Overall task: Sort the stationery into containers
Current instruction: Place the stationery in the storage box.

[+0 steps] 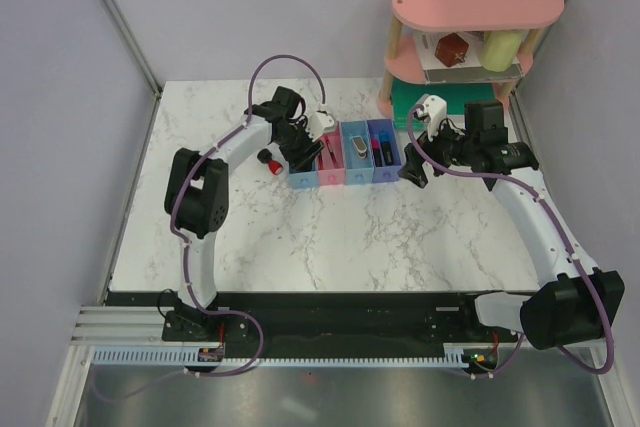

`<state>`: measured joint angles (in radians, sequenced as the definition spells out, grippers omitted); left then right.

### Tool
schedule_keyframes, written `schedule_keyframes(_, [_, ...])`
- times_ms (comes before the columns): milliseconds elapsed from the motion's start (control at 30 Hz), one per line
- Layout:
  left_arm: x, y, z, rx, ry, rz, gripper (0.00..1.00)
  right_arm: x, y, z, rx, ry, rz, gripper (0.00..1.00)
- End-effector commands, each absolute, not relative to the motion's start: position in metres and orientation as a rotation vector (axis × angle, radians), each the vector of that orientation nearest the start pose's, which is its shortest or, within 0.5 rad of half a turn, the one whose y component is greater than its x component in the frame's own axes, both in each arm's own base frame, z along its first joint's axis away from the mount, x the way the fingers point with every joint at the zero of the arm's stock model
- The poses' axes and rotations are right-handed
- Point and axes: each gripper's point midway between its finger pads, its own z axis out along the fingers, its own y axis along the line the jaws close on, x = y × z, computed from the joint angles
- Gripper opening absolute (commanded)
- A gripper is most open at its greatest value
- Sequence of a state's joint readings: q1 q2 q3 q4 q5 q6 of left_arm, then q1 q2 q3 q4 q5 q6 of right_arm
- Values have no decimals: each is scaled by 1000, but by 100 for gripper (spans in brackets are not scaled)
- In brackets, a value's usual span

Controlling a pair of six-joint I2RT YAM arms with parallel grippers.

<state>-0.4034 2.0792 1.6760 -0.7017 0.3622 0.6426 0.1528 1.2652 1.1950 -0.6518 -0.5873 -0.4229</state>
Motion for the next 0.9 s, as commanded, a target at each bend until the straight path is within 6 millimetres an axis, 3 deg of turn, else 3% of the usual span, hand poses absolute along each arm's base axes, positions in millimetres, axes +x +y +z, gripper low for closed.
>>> schedule_keyframes(0, [432, -226, 71, 1380, 2191, -379, 55, 321, 134, 242, -910, 1956, 513, 98])
schedule_keyframes(167, [432, -228, 74, 1377, 2184, -382, 77, 320, 134, 243, -909, 1954, 512, 98])
schedule_keyframes(367, [431, -235, 89, 1371, 2148, -392, 84, 320, 134, 243, -909, 1951, 511, 98])
schedule_keyframes(500, [431, -238, 109, 1378, 2096, -372, 87, 319, 134, 244, -910, 1950, 510, 98])
schedule_keyframes(633, [426, -234, 159, 1407, 1965, -320, 92, 318, 133, 243, -907, 1951, 506, 98])
schedule_keyframes(733, [419, -220, 171, 1544, 1861, -212, 95, 318, 134, 243, -909, 1949, 506, 98])
schedule_keyframes(767, [415, -214, 184, 1561, 1826, -170, 96, 318, 134, 243, -907, 1949, 506, 98])
schedule_keyframes(867, [407, -195, 190, 1694, 1743, -42, 96, 318, 133, 244, -904, 1947, 505, 98])
